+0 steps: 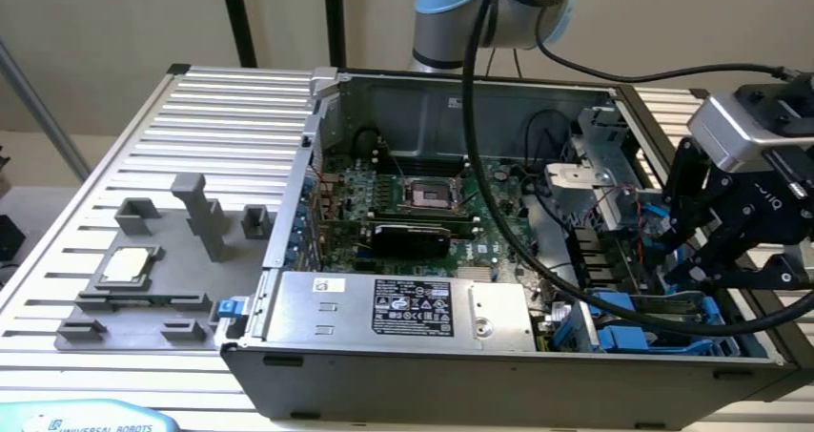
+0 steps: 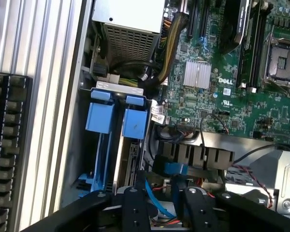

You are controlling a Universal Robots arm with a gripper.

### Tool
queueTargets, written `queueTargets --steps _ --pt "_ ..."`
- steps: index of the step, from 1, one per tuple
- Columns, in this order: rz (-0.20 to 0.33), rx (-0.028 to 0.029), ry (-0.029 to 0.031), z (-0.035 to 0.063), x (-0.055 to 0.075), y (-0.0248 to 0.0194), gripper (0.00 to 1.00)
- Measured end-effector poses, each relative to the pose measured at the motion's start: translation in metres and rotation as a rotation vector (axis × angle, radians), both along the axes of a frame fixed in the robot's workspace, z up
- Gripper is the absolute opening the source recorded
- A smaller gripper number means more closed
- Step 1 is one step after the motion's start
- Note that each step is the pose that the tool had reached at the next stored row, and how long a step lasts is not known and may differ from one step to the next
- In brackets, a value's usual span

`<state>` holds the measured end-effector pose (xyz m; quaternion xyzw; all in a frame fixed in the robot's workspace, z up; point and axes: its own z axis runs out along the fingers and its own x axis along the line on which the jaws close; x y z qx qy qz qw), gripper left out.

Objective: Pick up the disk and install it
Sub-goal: 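Insert the first disk wire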

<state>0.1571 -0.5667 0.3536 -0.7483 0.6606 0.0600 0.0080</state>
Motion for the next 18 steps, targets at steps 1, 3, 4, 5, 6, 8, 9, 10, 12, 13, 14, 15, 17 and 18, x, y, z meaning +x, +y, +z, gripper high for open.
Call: queueTargets --steps 1,3,4,5,6,8,9,10,12,13,14,15,17,18 --pt "0.0 0.0 0.0 0.0 -0.001 -0.0012 0.36" --pt "0.0 0.0001 0.0 0.0 -0.002 -0.0064 0.42" --pt "0.0 0.0007 0.0 -0.0001 -0.002 -0.0106 0.42" --pt "0.0 0.001 0.0 0.0 -0.002 -0.0146 0.42" --pt "0.0 0.0014 0.0 0.0 -0.002 -0.0186 0.42" --pt "0.0 0.0055 0.0001 0.0 -0.002 -0.0249 0.42" --pt "0.0 0.0104 0.0001 -0.0001 -0.001 -0.0269 0.42" --pt "0.0 0.0152 0.0001 -0.0001 0.001 -0.0282 0.42" --pt "0.0 0.0269 0.0 0.0 0.007 -0.029 0.42" --pt "0.0 0.0336 0.0 0.0 0.009 -0.0293 0.42" --pt "0.0 0.0397 0.0 0.0 0.011 -0.0297 0.42" --pt "0.0 0.0447 0.0 -0.0002 0.013 -0.0302 0.42" --pt "0.002 0.0518 -0.0007 -0.0012 0.015 -0.0312 0.42" --pt "0.003 0.0541 -0.0012 -0.0019 0.015 -0.0316 0.42"
